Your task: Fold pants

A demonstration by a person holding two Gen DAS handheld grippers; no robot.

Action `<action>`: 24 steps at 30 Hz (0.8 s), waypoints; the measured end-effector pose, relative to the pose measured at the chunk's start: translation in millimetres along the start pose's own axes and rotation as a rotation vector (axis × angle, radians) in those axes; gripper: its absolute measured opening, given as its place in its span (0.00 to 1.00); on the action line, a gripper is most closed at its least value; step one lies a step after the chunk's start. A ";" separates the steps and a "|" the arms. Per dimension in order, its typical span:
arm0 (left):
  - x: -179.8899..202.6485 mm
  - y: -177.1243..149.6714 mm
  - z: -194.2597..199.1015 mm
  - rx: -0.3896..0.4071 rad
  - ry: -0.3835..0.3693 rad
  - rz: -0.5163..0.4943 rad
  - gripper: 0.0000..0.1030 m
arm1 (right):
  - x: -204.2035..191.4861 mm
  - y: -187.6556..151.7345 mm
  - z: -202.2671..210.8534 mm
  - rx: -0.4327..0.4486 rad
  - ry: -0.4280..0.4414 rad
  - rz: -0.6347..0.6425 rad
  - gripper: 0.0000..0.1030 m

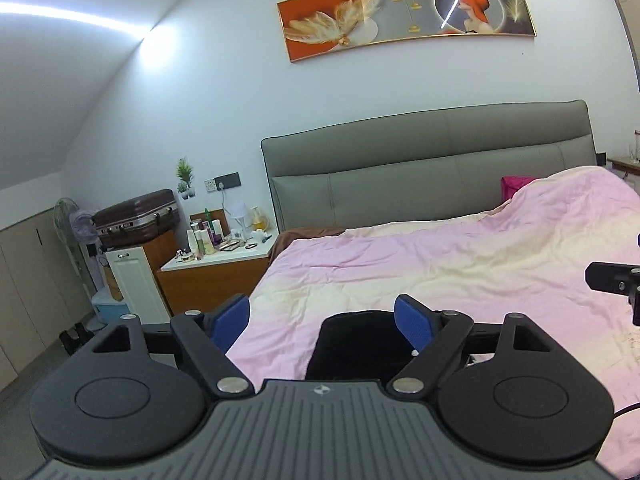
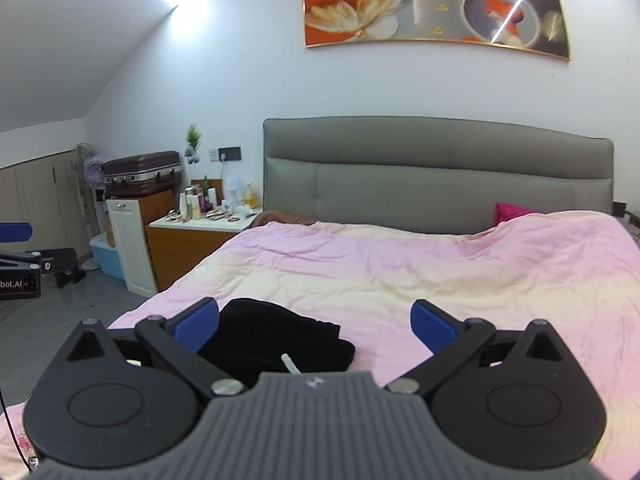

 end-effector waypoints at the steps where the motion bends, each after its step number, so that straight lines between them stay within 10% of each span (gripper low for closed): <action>1: 2.6 -5.5 4.1 0.000 -0.002 0.021 0.94 | 1.4 -5.7 12.3 0.019 -0.014 -0.003 0.95; 10: 22.0 -62.7 6.9 -0.163 0.001 0.116 0.94 | -3.6 -58.1 59.4 0.000 -0.050 -0.013 0.95; 24: 35.1 -108.3 -36.0 -0.347 -0.020 0.132 0.94 | -1.1 -110.8 -15.5 -0.201 -0.121 -0.059 0.95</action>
Point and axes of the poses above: each gripper's, at about its wrist camera, not at the fingertips, and z roughly against the way its jaws point, x to its right, y to its top, the point moved 4 cm from there along -z, roughly the way its jaws point, and after that the axes turned 7 degrees about -y, right-handed, at the moved point
